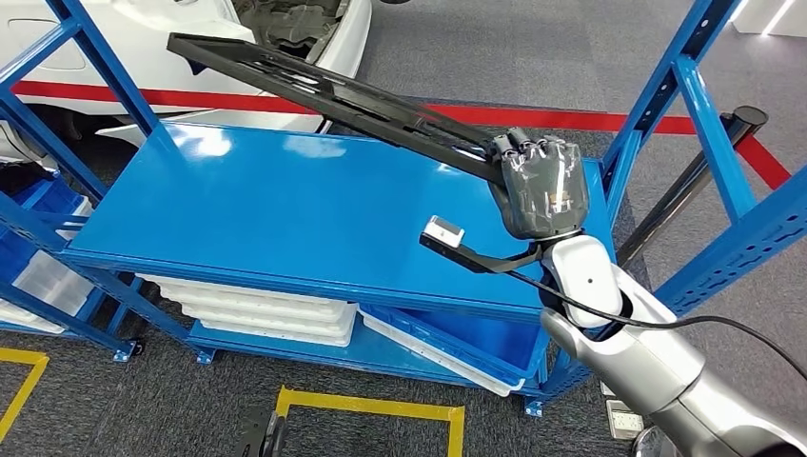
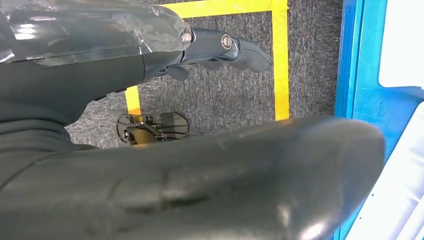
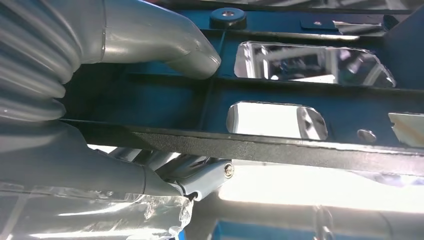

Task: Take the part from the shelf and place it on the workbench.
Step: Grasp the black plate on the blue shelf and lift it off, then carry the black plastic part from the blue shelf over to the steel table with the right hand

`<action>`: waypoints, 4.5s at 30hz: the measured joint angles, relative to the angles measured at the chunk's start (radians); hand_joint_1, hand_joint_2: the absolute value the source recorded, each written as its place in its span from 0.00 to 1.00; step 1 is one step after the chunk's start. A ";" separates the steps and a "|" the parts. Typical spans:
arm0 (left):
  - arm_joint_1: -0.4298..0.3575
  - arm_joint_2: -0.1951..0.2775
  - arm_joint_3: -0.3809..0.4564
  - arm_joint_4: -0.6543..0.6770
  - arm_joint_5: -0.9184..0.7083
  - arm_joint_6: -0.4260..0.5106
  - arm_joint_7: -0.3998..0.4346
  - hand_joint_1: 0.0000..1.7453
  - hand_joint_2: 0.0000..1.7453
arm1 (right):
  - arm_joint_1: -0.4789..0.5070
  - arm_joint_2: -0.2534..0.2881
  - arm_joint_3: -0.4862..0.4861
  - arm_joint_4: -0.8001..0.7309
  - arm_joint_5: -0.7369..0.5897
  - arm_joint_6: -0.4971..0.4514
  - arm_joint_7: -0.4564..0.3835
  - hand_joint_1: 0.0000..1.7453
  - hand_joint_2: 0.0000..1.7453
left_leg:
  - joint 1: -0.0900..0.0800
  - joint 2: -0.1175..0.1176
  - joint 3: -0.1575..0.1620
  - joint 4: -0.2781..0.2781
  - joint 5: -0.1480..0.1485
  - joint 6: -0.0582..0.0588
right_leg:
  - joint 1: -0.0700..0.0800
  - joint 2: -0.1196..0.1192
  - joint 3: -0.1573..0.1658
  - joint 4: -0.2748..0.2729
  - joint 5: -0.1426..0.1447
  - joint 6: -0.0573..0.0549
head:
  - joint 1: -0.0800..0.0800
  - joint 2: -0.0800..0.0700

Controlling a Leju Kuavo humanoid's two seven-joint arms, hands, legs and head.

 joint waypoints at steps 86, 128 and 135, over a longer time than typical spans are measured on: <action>0.028 -0.011 0.005 0.002 0.039 0.064 -0.047 0.00 1.00 | 0.318 0.076 0.129 -0.544 0.204 0.191 -0.025 1.00 1.00 | 0.014 0.004 -0.026 0.017 0.009 -0.018 | -0.012 0.003 -0.026 0.020 0.003 0.014 | 0.025 0.000; 0.019 -0.019 0.005 0.002 0.042 0.071 -0.045 0.00 1.00 | 0.324 0.076 0.124 -0.521 0.172 0.187 -0.027 1.00 1.00 | 0.020 0.008 -0.036 0.134 -0.022 -0.044 | -0.007 -0.016 -0.037 0.006 0.020 -0.009 | -0.023 0.000; 0.015 -0.019 0.005 0.002 0.044 0.071 -0.044 0.00 1.00 | 0.324 0.076 0.124 -0.518 0.166 0.179 -0.030 1.00 1.00 | 0.016 0.008 -0.005 0.011 -0.003 0.002 | -0.008 -0.013 -0.067 0.045 0.008 0.031 | -0.012 0.000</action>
